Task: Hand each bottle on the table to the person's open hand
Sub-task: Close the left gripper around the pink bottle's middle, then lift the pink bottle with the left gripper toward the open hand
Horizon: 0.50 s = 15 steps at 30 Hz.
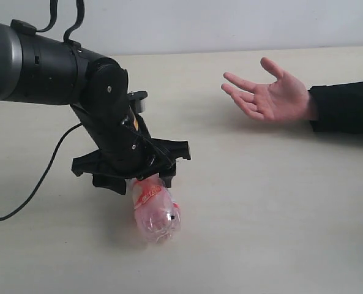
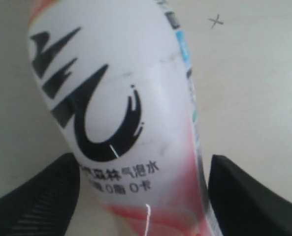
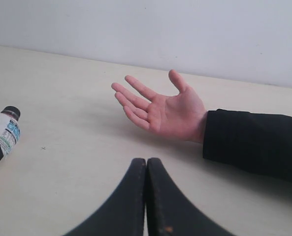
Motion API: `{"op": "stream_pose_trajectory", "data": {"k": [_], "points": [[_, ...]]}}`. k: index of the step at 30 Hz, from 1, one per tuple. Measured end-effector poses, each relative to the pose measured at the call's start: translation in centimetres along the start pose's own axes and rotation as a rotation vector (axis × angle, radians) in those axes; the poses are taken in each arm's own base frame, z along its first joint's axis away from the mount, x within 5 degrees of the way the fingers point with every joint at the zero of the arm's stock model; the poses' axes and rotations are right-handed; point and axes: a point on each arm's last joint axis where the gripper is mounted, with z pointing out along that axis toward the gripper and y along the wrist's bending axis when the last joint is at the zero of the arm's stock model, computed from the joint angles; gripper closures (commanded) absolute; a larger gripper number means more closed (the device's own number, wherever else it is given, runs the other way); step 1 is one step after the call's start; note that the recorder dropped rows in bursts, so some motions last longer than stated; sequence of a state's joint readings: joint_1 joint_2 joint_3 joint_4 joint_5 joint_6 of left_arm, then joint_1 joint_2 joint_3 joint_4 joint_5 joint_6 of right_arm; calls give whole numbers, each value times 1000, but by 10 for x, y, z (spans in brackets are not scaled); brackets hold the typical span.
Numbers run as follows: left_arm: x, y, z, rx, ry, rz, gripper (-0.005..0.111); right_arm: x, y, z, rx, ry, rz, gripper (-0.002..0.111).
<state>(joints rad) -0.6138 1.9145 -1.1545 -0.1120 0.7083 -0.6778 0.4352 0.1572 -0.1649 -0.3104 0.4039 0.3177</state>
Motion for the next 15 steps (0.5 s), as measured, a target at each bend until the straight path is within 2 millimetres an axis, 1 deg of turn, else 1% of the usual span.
{"op": "stream_pose_trajectory", "data": {"k": [4, 6, 7, 10, 13, 14, 15], "points": [[2, 1, 6, -14, 27, -16, 42, 0, 0, 0, 0, 0, 0, 108], [2, 2, 11, -23, 39, -18, 45, 0, 0, 0, 0, 0, 0, 108], [2, 2, 12, -26, 43, -21, 50, 0, 0, 0, 0, 0, 0, 108], [3, 2, 15, -30, 49, -22, 71, 0, 0, 0, 0, 0, 0, 108], [2, 1, 14, -30, 51, 0, 103, 0, 0, 0, 0, 0, 0, 108], [1, 0, 13, -28, 50, 19, 106, 0, 0, 0, 0, 0, 0, 108], [-1, -2, 10, -21, 47, 39, 106, 0, 0, 0, 0, 0, 0, 108]]}}
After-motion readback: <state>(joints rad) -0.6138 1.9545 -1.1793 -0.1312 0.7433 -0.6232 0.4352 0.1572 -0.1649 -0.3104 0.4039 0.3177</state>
